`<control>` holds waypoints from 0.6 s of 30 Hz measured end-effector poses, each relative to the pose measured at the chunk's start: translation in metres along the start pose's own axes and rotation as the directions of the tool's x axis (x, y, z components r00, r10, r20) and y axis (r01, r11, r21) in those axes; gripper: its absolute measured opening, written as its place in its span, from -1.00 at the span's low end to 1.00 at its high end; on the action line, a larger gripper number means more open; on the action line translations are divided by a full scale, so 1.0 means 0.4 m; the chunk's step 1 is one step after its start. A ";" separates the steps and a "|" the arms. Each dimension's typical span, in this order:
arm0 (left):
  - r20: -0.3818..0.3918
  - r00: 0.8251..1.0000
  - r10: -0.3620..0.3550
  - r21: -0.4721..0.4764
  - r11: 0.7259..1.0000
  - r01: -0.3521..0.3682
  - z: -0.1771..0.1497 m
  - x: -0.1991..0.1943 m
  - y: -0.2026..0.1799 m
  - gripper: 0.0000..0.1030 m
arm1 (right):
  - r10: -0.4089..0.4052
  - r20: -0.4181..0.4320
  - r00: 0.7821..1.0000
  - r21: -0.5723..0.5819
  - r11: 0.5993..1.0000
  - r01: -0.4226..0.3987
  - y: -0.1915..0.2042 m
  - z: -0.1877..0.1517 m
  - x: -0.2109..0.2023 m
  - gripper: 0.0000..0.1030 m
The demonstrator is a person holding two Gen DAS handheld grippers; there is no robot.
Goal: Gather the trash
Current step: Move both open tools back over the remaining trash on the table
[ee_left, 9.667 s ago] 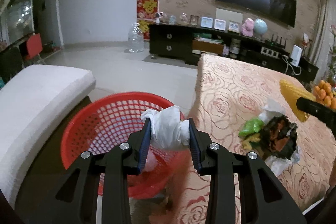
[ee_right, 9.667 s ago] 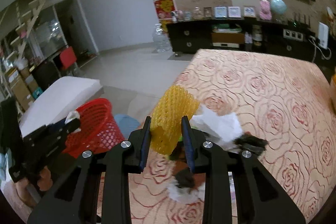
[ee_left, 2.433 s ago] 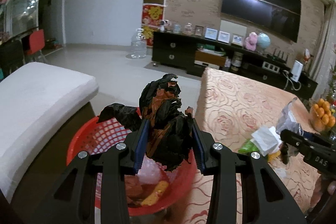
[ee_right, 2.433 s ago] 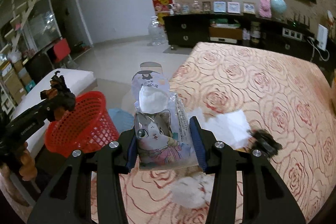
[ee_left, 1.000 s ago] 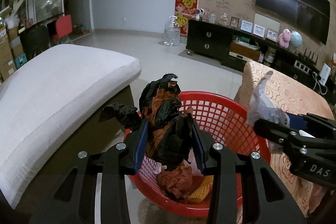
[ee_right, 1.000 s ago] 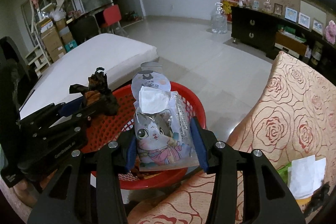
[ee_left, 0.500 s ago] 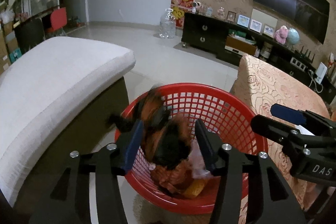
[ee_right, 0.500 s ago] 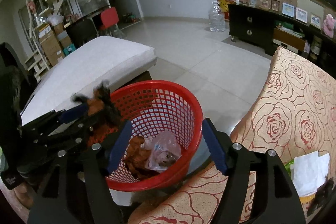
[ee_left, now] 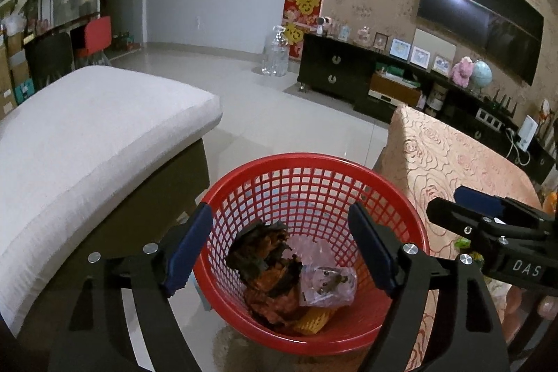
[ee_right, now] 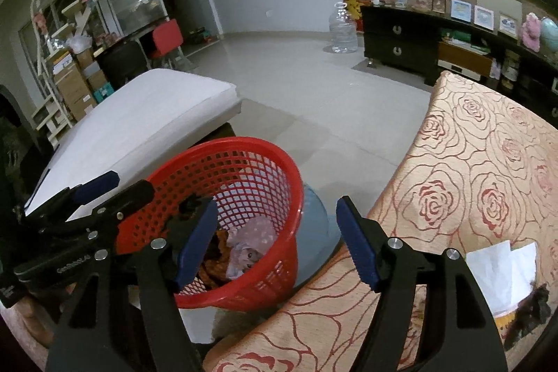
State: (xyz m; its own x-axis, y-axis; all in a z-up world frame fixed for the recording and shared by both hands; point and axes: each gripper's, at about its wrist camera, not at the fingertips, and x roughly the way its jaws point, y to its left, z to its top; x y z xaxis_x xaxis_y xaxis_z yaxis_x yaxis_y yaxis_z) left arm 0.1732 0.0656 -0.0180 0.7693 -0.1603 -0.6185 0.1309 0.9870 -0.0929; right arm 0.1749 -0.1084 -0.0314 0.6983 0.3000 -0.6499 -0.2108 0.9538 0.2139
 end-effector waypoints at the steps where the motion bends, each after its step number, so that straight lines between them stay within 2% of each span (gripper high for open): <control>1: 0.004 1.000 0.001 0.003 1.000 -0.001 0.000 -0.001 -0.003 0.50 | -0.005 0.004 1.000 0.003 1.000 0.005 -0.003 -0.001 -0.004 0.38; 12: 0.039 0.999 -0.030 0.040 0.999 0.028 -0.002 -0.024 -0.045 0.50 | -0.084 0.059 0.995 -0.004 0.996 0.084 -0.030 -0.012 -0.089 0.47; 18: 0.050 0.997 -0.064 0.090 0.994 0.060 -0.011 -0.036 -0.101 0.50 | -0.160 0.107 0.981 0.057 0.986 0.155 -0.114 -0.031 -0.192 0.49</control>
State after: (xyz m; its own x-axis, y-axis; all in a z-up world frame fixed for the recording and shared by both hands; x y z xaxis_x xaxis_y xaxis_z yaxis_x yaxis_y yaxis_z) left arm 0.1540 0.0283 -0.0089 0.7894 -0.2235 -0.5718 0.2319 0.9709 -0.0594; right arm 0.1223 -0.1747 -0.0002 0.7920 0.1400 -0.5943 -0.0605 0.9866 0.1518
